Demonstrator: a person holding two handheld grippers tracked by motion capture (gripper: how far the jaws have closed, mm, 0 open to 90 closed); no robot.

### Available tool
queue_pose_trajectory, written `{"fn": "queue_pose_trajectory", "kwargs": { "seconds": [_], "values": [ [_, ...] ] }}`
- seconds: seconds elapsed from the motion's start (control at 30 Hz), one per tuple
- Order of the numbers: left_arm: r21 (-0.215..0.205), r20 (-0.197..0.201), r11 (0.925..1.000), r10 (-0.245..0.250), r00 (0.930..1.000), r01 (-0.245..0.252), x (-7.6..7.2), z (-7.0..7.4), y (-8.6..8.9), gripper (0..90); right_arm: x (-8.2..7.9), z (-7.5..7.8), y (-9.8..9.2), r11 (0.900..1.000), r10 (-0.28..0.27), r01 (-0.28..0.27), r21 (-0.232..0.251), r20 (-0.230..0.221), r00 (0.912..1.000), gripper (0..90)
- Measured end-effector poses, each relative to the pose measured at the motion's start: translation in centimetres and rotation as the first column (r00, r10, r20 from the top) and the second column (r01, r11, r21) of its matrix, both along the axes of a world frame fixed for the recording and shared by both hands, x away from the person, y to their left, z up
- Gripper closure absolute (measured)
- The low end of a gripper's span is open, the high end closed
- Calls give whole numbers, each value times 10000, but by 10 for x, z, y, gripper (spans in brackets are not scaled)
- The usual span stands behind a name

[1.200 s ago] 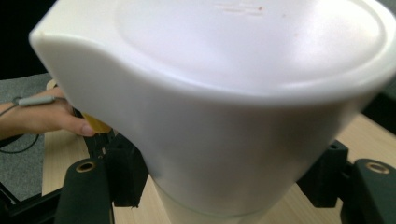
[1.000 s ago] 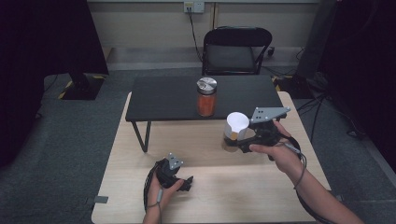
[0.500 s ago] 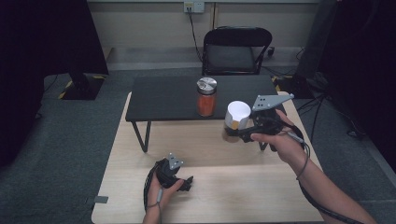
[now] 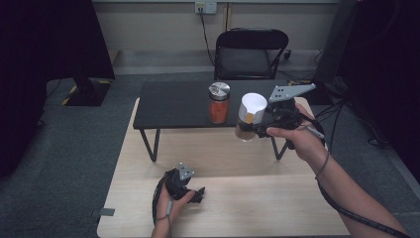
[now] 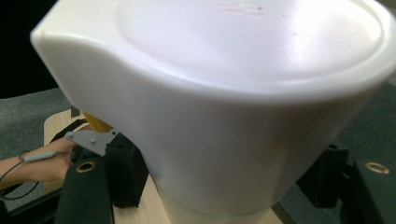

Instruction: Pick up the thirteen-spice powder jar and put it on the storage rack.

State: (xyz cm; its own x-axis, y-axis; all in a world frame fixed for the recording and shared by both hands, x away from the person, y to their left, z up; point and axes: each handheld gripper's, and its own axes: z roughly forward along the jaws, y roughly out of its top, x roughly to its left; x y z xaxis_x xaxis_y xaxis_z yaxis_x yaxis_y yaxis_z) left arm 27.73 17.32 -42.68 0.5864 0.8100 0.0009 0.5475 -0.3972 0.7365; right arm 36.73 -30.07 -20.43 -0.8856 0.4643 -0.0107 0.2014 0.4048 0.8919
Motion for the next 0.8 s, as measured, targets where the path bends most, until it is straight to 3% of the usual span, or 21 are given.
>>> {"fn": "queue_pose_trajectory", "kwargs": {
  "seconds": [0.47, 0.8],
  "values": [
    [0, 1, 10000, 0, 10000, 0, 0, 0, 0, 0, 8, 23, 11, 9980, -607, 612, -184, 239, 9979, 307],
    [-5, -6, 10000, -1, 10000, 1, 0, 0, 0, 0, 20, 20, 14, 9927, -1173, 1179, -273, 222, 9929, 307]
  ]
}}
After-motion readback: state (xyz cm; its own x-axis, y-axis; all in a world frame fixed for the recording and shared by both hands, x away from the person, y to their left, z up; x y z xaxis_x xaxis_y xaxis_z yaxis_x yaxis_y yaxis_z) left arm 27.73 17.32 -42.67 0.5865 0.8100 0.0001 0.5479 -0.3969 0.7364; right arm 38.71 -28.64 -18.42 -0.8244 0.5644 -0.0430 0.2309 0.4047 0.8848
